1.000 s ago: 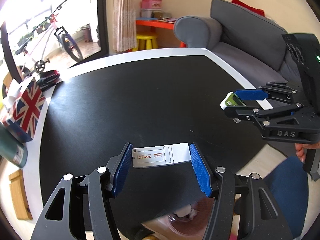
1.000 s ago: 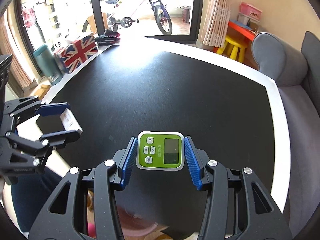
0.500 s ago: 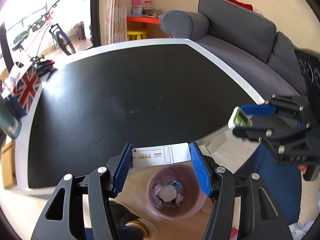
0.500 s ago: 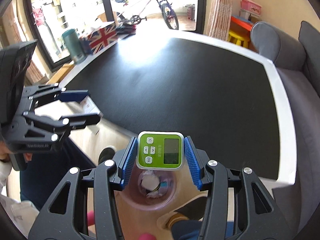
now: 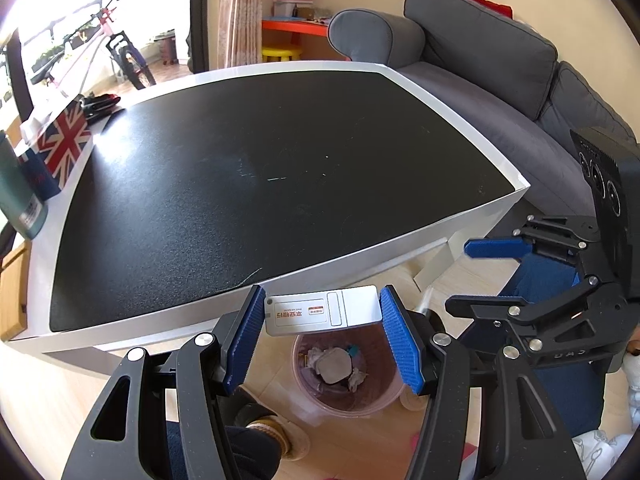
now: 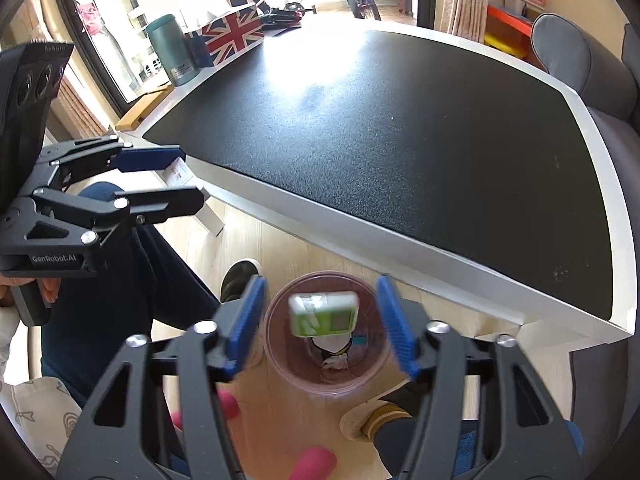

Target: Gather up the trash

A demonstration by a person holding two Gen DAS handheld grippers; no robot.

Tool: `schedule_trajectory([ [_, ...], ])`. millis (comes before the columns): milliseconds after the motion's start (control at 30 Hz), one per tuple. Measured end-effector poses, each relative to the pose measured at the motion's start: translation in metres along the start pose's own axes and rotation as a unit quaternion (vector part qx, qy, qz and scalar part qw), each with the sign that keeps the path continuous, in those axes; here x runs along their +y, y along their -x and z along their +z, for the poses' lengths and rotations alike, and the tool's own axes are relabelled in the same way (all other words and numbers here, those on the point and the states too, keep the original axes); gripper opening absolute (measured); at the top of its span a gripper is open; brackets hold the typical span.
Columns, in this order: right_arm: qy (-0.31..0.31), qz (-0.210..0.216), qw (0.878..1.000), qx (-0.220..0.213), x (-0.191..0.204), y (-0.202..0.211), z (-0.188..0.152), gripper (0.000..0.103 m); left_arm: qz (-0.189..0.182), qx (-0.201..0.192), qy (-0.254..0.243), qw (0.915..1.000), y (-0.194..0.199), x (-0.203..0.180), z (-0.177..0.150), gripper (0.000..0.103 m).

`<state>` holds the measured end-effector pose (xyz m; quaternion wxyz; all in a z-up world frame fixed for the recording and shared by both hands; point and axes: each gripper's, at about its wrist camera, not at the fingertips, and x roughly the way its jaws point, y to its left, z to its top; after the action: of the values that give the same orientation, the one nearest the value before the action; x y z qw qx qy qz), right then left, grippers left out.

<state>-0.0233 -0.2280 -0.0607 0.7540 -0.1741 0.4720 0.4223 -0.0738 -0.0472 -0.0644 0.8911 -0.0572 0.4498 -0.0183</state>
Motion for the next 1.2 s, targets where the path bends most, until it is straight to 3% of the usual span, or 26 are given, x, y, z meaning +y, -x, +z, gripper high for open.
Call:
schedule_trajectory([
  [333, -0.027, -0.012, 1.000, -0.012, -0.015, 0.013, -0.004, 0.081, -0.018, 0.013, -0.015, 0.9996, -0.009, -0.013, -0.002, 0.058],
  [867, -0.062, -0.032, 0.997, -0.039, -0.042, 0.042, -0.013, 0.084, -0.059, 0.035, -0.041, 0.9968, -0.026, -0.041, -0.007, 0.058],
  [900, -0.063, -0.033, 0.997, -0.041, -0.043, 0.043, -0.013, 0.084, -0.062, 0.036, -0.044, 0.9965, -0.026, -0.042, -0.007, 0.066],
  [933, -0.064, -0.034, 0.997, -0.043, -0.044, 0.044, -0.012, 0.084, -0.063, 0.036, -0.046, 0.9963, -0.026, -0.043, -0.006, 0.087],
  [967, -0.064, -0.034, 0.996, -0.044, -0.045, 0.044, -0.011, 0.085, -0.064, 0.030, -0.046, 0.9964, -0.025, -0.043, -0.006, 0.091],
  [1200, -0.065, -0.035, 0.996, -0.047, -0.045, 0.045, -0.011, 0.087, -0.049, 0.023, -0.035, 0.9979, -0.021, -0.035, -0.001, 0.095],
])
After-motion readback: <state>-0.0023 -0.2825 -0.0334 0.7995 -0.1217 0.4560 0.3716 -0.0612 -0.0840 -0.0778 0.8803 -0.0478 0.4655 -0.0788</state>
